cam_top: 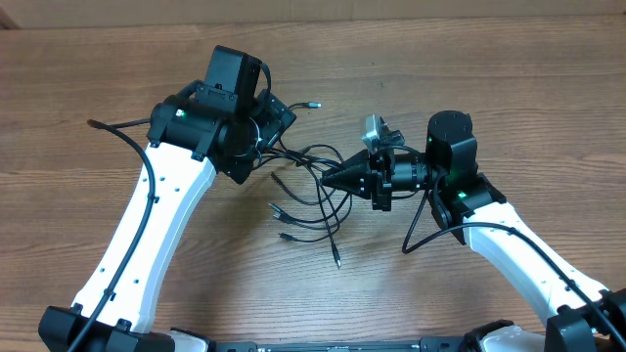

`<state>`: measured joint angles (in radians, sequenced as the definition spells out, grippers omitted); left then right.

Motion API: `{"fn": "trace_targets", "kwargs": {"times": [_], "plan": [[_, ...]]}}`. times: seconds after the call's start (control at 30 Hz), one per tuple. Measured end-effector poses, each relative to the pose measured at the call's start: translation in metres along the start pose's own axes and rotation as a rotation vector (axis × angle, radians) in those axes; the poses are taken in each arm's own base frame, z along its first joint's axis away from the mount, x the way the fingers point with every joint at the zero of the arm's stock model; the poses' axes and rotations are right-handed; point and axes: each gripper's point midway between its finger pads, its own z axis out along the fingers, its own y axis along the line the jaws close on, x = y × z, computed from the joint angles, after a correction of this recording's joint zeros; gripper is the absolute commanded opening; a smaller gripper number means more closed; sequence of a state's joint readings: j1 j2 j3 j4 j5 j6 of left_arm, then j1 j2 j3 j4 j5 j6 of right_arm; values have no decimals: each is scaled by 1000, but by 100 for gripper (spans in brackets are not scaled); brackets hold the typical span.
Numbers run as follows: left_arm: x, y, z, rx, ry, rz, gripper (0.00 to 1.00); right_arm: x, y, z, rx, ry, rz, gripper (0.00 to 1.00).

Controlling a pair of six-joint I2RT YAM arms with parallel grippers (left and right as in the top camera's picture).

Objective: Untangle cables

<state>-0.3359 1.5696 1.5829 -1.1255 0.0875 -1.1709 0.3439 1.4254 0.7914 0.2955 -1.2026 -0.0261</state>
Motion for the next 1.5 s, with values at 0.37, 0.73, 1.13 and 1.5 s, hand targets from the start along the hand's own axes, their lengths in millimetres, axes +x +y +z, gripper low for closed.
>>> {"fn": "trace_targets", "kwargs": {"times": [0.37,0.73,1.13,1.5], "plan": [[-1,0,0,-2,-6,3,81,0,1,0,-7,-1,-3,4],[-1,0,0,0,-7,3,87,-4,3,0,-14,-11,-32,4],[-1,0,0,1,-7,4,86,-16,4,0,-15,-41,-116,4],[0,-1,0,2,-6,1,64,-29,8,-1,-24,-75,-217,4]]}}
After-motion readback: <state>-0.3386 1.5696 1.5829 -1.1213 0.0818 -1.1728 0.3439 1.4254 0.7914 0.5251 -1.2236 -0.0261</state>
